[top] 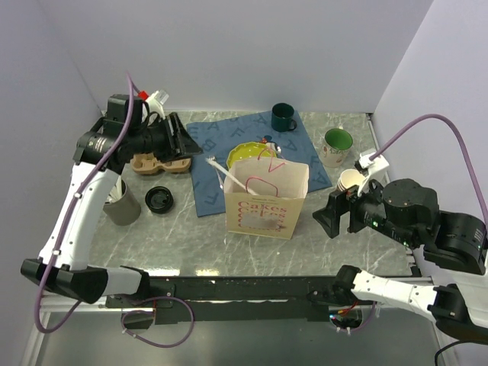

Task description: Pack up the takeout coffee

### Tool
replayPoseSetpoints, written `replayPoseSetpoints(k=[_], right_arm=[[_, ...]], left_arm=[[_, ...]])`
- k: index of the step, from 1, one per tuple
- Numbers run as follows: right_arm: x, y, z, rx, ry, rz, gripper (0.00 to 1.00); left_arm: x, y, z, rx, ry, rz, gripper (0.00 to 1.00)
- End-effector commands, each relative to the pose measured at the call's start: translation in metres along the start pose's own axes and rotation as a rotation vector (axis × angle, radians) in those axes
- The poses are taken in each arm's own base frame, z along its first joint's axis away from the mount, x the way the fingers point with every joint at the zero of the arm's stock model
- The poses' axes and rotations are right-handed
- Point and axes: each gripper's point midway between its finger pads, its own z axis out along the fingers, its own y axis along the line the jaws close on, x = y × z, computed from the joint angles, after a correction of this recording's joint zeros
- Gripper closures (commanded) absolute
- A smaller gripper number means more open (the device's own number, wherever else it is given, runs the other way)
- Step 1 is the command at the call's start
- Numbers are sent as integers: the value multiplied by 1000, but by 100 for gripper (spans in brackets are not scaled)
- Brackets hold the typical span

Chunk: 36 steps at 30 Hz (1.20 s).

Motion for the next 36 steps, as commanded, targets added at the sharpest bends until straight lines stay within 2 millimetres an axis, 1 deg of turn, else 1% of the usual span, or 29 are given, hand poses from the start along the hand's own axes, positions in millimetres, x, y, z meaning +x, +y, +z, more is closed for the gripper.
replayPoseSetpoints(k=[1, 2, 4, 6, 7, 9, 10, 11, 12, 13, 14, 15, 16, 17, 18, 19, 21, 23, 26, 28, 31, 36], right_arm=[[-17, -4, 0, 47, -30, 19, 0], [-18, -4, 1, 54, -26, 22, 0], [-20, -7, 3, 87, -16, 31, 0], [-27, -4, 4, 86, -15, 29, 0], [-30, -3, 4, 88, -22, 35, 0], [-41, 1, 5, 88, -42, 68, 0], [-44, 3, 6, 86, -49, 79, 0], [-48, 4, 6, 87, -58, 95, 0], [-53, 7, 7, 85, -64, 129, 0], [-56, 9, 8, 87, -71, 149, 0], [-59, 9, 10, 95, -75, 169, 0], [-61, 11, 13, 99, -76, 204, 0], [-62, 12, 15, 101, -79, 219, 0], [-61, 14, 20, 105, -68, 228, 0], [-61, 15, 22, 109, -65, 252, 0], [-61, 17, 25, 109, -63, 264, 0], [-58, 20, 31, 111, -49, 288, 0], [-56, 21, 37, 119, -42, 301, 0], [-61, 20, 40, 137, -52, 320, 0], [-66, 21, 40, 137, -64, 327, 0], [-68, 22, 42, 141, -63, 325, 0], [-68, 24, 47, 140, -59, 328, 0]], left_arm=[[-25, -20, -14, 27, -80, 88, 1], [-30, -26, -17, 41, -95, 111, 3], [-37, -30, -18, 47, -112, 129, 3], [-45, -39, -23, 69, -146, 154, 3], [-53, -49, -29, 103, -193, 174, 3], [-54, -58, -31, 161, -215, 190, 3], [-52, -69, -41, 208, -243, 201, 3], [-53, -72, -36, 254, -267, 218, 3], [-52, -76, -38, 284, -281, 225, 3], [-48, -82, -47, 320, -301, 227, 3], [-46, -83, -42, 358, -308, 240, 3], [-44, -83, -42, 373, -312, 238, 3], [-41, -87, -47, 397, -324, 238, 3], [-38, -85, -42, 413, -326, 240, 3], [-35, -87, -45, 430, -334, 245, 3], [-29, -82, -39, 436, -316, 227, 3], [-24, -86, -41, 466, -319, 244, 3], [-19, -81, -37, 458, -308, 243, 3], [-14, -72, -32, 429, -288, 240, 3], [-11, -70, -31, 423, -275, 241, 3], [-8, -70, -35, 421, -283, 248, 3], [-5, -67, -39, 404, -296, 254, 3]])
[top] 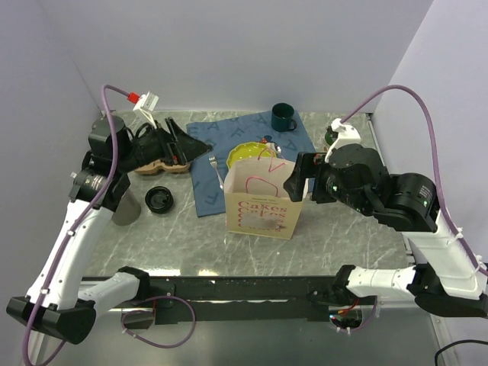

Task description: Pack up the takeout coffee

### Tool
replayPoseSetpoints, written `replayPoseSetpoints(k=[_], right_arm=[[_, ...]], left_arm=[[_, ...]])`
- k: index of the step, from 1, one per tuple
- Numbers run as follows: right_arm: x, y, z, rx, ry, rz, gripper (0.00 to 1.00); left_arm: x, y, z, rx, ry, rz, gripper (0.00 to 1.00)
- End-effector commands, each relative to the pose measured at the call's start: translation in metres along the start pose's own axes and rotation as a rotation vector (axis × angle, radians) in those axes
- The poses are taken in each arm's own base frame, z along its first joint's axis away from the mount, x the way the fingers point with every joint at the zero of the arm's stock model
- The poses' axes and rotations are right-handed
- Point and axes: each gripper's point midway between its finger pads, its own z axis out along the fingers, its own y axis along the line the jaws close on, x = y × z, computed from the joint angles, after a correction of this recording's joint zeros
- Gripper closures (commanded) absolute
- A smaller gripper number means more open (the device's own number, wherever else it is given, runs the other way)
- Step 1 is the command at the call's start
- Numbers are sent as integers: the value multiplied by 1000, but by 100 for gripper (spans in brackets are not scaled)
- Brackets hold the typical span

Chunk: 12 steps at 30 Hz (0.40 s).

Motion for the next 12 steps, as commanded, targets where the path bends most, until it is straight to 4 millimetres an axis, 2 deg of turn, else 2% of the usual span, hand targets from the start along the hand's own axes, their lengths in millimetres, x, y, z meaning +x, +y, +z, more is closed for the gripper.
replayPoseSetpoints(k=[1, 12], right_arm=[[-20, 6, -5, -20, -78, 62, 0], [-19, 12, 0, -35, -65, 66, 0]], left_arm=[[-5, -15, -11, 32, -35, 66, 3], [-3, -15, -18, 8, -36, 86, 3]])
